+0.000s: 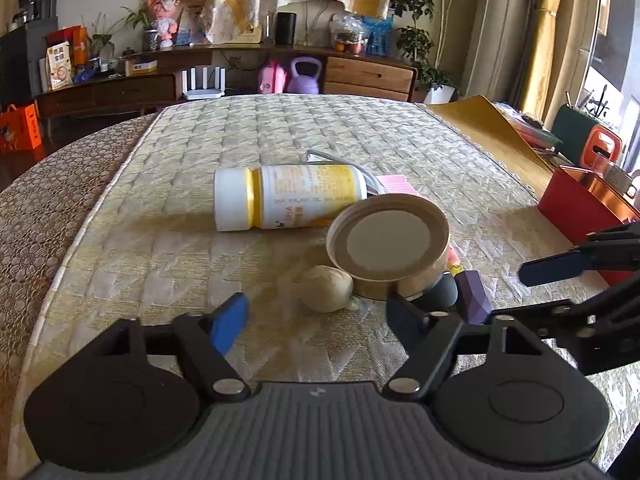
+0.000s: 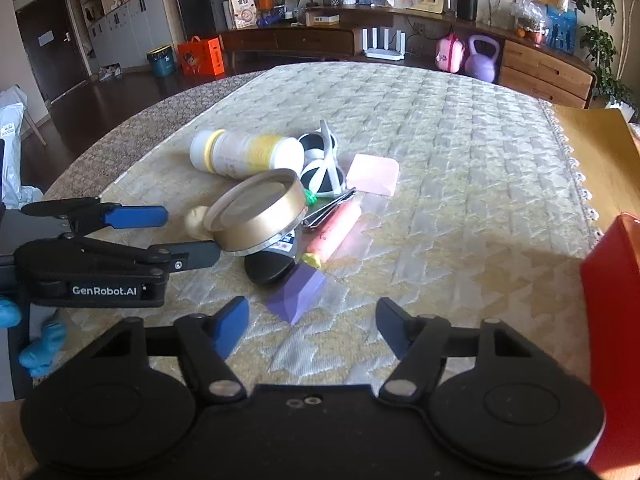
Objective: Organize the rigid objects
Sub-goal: 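Close left tool on cream ball while right tool grasps purple block, then carry cream ball in left tool and purple block in right tool into tin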
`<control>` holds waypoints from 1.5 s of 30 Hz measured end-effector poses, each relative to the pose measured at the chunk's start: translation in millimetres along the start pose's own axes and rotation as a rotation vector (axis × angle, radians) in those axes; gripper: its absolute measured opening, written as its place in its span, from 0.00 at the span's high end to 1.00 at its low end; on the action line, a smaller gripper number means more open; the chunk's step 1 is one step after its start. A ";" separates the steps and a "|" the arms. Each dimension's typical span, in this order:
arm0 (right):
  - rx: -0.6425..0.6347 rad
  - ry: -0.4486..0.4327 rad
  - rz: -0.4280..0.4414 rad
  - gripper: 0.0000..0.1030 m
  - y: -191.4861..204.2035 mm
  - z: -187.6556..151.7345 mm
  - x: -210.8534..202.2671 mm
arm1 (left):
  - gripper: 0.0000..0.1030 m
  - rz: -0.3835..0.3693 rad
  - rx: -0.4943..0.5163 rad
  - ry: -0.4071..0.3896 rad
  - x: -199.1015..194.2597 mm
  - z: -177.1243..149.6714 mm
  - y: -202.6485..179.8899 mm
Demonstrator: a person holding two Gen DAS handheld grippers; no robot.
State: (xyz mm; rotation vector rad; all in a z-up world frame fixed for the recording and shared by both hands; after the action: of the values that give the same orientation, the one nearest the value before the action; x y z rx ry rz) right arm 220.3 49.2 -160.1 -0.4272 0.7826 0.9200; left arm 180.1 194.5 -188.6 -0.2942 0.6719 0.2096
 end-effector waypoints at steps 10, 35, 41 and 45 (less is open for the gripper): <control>-0.014 0.006 0.026 0.54 7.6 7.3 12.2 | 0.48 -0.054 0.001 -0.007 1.2 1.6 -3.0; 0.021 -0.042 -0.015 0.80 9.3 -2.6 0.3 | 0.72 -0.035 -0.001 0.018 -13.4 -7.6 -11.7; 0.036 -0.062 -0.008 0.80 9.2 -11.4 -14.2 | 0.72 -0.056 -0.023 0.028 -24.3 -11.3 -18.8; 0.075 -0.085 -0.004 0.80 3.7 -15.1 -32.4 | 0.72 -0.074 -0.026 0.035 -32.6 -9.5 -26.7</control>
State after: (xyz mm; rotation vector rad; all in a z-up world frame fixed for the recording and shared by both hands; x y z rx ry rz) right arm 199.1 24.1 -145.5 -0.3221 0.7364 0.8967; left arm 157.2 163.2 -169.5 -0.3478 0.6924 0.1433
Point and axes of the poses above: each gripper's, at about its wrist camera, not at the fingertips, and x roughly the way its jaws point, y to its left, z to its top, the point moved 8 cm from there along x, roughly the way its jaws point, and after that the axes turned 7 degrees about -x, right-handed, at the moved point
